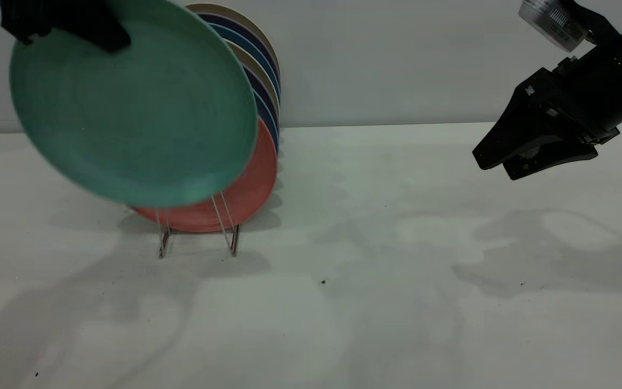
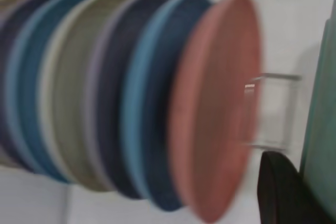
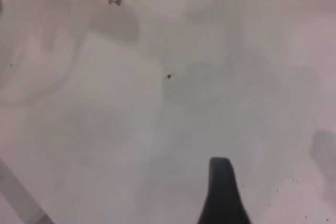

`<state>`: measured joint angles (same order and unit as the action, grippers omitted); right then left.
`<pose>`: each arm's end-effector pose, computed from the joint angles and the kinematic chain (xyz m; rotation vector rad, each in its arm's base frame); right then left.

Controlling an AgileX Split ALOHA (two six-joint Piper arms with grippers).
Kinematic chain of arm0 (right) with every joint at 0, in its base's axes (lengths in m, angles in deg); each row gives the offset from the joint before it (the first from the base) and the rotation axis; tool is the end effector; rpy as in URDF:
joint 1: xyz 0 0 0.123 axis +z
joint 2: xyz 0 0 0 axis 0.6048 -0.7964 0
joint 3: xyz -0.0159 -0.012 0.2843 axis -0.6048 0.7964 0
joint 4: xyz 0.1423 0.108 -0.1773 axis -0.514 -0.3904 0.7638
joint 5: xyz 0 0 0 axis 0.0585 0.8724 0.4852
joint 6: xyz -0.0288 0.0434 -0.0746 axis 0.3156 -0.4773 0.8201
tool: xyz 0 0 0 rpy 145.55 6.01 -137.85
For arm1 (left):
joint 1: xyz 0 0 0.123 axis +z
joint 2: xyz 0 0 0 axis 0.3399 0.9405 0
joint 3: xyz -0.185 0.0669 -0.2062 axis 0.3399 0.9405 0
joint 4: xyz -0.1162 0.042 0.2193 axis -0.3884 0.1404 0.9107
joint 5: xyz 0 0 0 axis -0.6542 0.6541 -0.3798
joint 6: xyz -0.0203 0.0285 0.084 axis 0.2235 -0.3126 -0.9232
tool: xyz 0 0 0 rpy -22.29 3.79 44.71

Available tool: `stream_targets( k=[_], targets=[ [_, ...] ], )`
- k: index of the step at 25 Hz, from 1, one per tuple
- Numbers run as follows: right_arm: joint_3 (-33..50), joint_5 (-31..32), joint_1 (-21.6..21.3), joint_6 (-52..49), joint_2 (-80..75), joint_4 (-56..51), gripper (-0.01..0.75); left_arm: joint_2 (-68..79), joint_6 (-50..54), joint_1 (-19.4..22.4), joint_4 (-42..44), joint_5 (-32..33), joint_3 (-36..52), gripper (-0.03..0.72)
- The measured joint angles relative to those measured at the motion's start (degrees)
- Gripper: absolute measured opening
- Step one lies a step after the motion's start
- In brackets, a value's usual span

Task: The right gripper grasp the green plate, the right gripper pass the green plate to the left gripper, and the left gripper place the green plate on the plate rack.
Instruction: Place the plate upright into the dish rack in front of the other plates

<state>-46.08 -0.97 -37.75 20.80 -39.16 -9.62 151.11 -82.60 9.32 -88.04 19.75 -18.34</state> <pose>0.3832 0.0544 0.1343 -0.4946 2.5845 0.8800 0.3651 -0.0864 0.2720 1.5716 1.8531 0.1937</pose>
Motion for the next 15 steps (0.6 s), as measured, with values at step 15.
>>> stream_targets(
  k=[15],
  targets=[
    [0.00, -0.21, 0.00, -0.11, 0.00, 0.34, 0.567, 0.06, -4.75, -2.33, 0.26, -10.73, 0.00, 0.107]
  ],
)
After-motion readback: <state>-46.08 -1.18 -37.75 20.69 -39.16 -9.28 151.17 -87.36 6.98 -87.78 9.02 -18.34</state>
